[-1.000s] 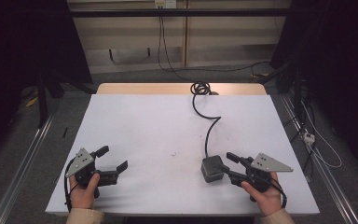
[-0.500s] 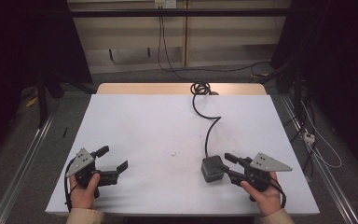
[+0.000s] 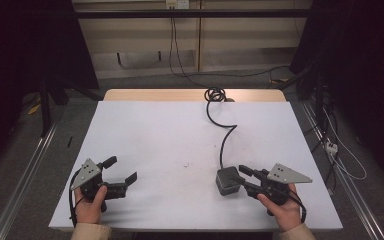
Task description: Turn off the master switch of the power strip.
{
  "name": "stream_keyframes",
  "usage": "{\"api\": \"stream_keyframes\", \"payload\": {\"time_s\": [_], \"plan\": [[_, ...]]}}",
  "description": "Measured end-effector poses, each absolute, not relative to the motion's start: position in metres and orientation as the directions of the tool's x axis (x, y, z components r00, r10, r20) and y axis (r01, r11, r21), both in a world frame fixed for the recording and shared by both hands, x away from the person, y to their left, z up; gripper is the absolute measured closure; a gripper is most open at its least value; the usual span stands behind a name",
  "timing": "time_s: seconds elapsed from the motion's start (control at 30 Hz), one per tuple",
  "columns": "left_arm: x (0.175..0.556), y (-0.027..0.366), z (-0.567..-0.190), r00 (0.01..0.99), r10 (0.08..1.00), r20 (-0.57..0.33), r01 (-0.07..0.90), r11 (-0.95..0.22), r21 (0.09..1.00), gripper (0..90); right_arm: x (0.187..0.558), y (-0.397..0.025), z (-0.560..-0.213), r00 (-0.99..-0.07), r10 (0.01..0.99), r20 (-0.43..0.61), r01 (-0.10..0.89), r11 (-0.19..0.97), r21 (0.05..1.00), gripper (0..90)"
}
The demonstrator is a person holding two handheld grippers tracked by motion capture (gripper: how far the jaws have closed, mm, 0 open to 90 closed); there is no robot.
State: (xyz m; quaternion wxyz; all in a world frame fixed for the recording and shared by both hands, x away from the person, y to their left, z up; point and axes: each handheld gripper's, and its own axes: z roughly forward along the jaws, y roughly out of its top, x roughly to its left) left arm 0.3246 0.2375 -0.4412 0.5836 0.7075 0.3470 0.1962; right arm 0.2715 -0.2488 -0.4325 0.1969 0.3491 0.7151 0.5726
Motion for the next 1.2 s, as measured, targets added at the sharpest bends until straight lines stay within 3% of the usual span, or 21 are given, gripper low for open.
{"api": "stream_keyframes", "payload": {"time_s": [1.2], "plan": [[0.3248, 0.2371, -0.441, 0.683, 0.719, -0.128, 0.264, -0.079, 0.961, 2.5, 0.2727, -0.2417, -0.4314, -0.72, 0.682, 0.127, 0.286, 0.125, 0.95, 77.4]]}}
